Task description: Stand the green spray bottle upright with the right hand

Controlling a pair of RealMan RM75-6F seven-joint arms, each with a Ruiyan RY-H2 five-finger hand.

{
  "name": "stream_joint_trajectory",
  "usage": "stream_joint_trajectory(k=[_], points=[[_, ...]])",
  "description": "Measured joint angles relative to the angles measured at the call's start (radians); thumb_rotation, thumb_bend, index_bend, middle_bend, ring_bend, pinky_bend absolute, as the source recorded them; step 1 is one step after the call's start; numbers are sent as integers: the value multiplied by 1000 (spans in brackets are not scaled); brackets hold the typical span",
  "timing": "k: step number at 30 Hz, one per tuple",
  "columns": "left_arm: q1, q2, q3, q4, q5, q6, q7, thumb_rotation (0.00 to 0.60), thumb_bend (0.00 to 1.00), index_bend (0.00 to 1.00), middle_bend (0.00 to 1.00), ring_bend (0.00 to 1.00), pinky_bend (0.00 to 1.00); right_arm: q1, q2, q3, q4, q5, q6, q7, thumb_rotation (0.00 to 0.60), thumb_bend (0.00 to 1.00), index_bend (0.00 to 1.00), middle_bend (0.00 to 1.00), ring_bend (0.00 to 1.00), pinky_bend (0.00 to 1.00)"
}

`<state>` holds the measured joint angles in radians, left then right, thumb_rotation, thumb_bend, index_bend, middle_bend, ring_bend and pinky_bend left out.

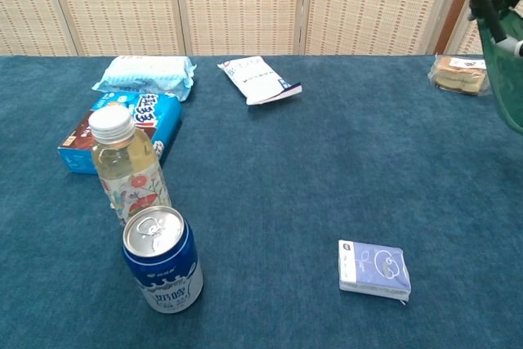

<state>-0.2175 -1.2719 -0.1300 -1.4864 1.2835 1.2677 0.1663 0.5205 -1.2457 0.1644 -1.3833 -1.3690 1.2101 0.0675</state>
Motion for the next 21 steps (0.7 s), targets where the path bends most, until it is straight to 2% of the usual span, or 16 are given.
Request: stream_joint_trajectory(k=[10,21], points=[[-44,-32,3,71,-5,-79,-62,600,505,46,0,0,0,-66,8,35,12,21,41,328,600,370,436,515,331,440],[-44,-37,15,85,-8,-63,-57,600,506,46,0,0,0,-94,-20,62,66,-11,72,597,600,368,436,515,331,440]])
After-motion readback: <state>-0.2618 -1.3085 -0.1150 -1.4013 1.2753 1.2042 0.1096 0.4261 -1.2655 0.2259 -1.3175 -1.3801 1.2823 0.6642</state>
